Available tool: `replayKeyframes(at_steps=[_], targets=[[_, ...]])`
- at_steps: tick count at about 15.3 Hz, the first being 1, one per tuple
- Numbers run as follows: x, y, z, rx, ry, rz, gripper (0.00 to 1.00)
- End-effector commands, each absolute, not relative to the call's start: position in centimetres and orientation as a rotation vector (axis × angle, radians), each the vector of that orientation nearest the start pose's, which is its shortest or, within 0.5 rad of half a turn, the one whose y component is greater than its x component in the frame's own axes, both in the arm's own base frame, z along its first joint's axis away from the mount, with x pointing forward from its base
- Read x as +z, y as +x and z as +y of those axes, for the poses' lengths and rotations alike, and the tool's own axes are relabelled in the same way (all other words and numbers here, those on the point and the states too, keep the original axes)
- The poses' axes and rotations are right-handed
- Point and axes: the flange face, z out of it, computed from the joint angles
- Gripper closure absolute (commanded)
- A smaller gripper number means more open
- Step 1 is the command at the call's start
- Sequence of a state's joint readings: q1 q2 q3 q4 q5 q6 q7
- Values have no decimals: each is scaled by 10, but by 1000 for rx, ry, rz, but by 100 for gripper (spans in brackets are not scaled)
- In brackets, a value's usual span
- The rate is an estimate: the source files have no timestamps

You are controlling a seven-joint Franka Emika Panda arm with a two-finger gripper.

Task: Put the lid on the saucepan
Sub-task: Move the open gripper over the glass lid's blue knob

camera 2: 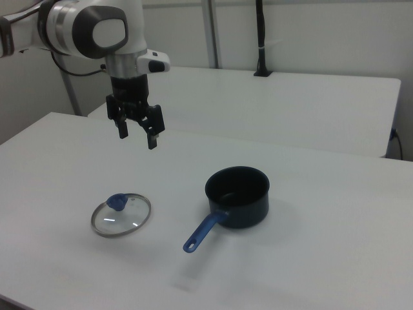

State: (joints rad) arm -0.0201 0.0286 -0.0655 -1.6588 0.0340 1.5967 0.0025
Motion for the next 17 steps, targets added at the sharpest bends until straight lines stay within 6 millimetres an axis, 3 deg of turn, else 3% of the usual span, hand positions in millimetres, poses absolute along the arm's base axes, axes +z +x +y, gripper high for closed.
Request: replayKeyframes(at_steps=[1, 3, 9, 17], targets=[[573, 562, -61, 124, -3113, 155, 0], [577, 568, -71, 67, -3112, 185, 0], [571, 575, -72, 43, -3119, 185, 0], [525, 577, -19, 152, -3113, 70, 0]])
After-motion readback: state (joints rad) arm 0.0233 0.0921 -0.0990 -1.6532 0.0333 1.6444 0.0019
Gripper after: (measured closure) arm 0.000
